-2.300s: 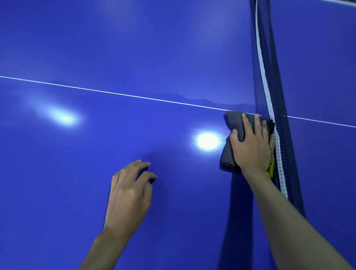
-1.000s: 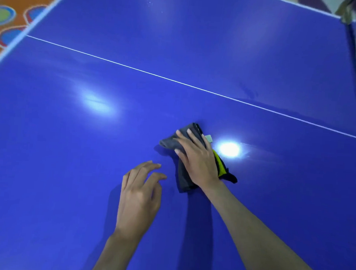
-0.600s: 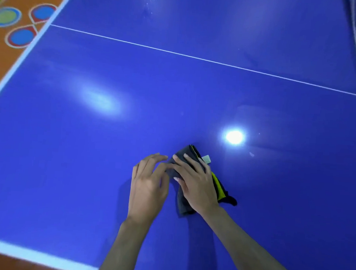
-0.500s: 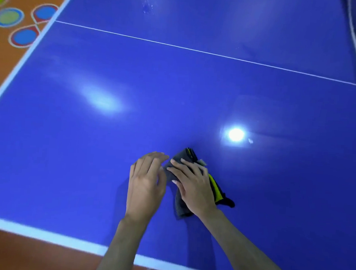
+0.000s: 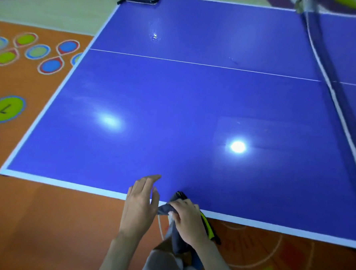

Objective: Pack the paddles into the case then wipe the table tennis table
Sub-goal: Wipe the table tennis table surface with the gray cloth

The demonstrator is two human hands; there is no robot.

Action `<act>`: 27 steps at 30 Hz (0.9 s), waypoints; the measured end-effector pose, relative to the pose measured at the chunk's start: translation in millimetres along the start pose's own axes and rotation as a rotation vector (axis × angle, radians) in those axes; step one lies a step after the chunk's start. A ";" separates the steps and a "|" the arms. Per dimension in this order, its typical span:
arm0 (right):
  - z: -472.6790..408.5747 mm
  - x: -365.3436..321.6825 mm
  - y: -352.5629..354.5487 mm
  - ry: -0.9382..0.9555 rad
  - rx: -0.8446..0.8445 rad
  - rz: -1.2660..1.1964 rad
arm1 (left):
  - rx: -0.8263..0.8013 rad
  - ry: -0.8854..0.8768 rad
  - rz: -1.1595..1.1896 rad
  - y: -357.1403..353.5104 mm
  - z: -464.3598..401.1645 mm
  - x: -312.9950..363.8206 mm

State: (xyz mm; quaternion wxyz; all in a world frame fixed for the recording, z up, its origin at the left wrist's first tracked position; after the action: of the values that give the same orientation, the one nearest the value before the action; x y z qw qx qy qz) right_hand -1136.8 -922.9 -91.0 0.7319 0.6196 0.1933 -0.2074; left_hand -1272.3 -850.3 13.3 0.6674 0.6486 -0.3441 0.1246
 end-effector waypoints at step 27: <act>-149.8 -311.2 12.7 -0.198 0.117 -0.249 | 0.044 0.099 0.070 314.6 -27.9 -265.7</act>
State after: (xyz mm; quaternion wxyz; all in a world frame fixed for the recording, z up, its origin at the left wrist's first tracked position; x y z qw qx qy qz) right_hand -1394.9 -753.2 64.0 0.6786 0.6090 0.1831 -0.3676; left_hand -1651.3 -709.3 95.9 0.6643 0.6439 -0.3302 0.1873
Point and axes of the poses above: each hand's wrist, its own z-axis away from the middle knuckle, its own y-axis out of the back of the hand, x = y × z, the point moved 7 cm from there along -z, towards the middle knuckle, and after that the axes turned 3 degrees about y, right-handed, at the moved point
